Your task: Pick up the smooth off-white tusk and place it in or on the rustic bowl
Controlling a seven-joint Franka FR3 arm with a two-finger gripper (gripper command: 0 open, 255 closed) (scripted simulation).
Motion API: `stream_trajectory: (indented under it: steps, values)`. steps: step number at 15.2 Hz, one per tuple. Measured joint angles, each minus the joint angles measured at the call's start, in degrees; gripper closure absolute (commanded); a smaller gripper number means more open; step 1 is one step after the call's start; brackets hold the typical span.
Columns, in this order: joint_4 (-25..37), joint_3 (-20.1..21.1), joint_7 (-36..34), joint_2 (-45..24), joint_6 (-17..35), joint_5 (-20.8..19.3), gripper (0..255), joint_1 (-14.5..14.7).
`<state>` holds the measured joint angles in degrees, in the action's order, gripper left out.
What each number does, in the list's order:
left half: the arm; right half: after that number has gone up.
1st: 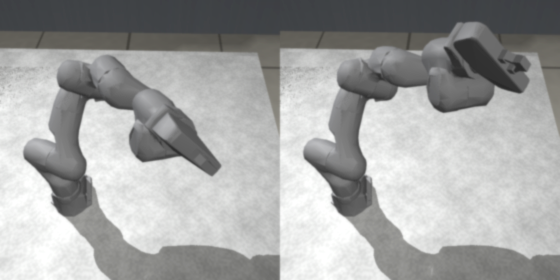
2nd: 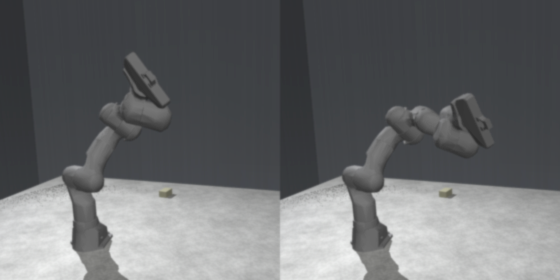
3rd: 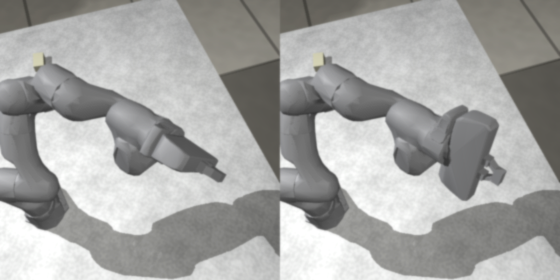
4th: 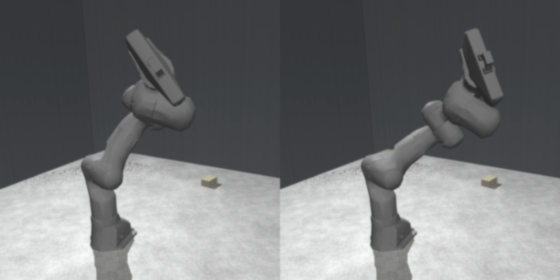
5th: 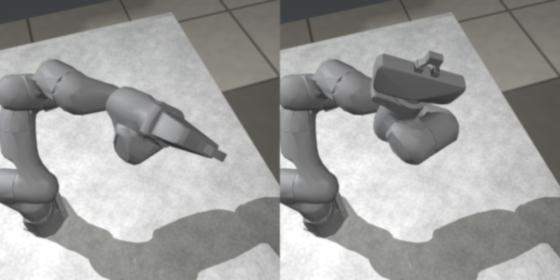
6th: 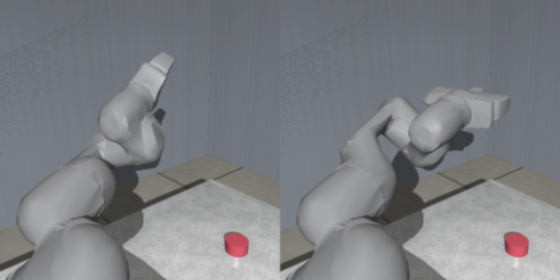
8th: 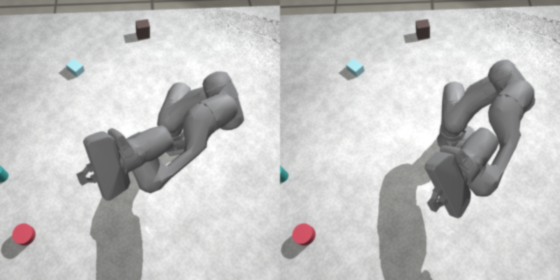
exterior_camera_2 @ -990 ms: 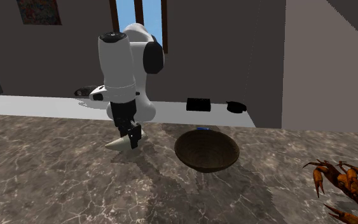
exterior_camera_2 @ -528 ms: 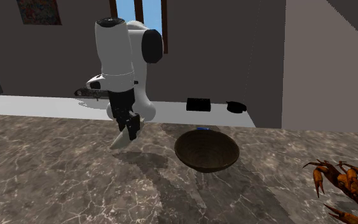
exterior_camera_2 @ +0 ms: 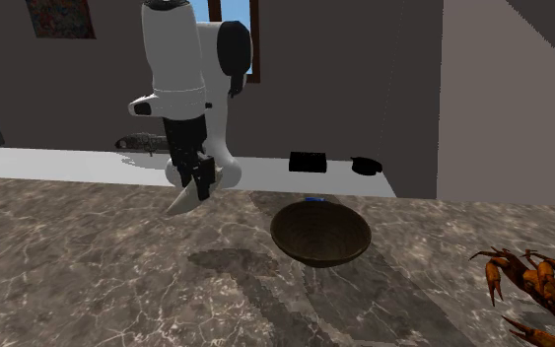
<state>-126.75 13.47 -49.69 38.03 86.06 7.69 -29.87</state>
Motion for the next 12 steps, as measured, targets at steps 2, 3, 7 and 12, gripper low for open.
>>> stream_trajectory:
  steps: [2, 3, 7, 12]
  values:
    - [1.9, 0.0, -0.2, -0.5, -1.4, -0.1, 255, -0.1]
    - [2.7, -0.1, -0.2, -0.6, -2.0, -0.1, 255, -0.1]
    - [6.5, -0.4, -0.3, -1.5, -5.1, -0.4, 255, -0.2]
    - [11.6, -0.4, -0.7, -3.1, -8.5, -0.7, 255, -0.4]
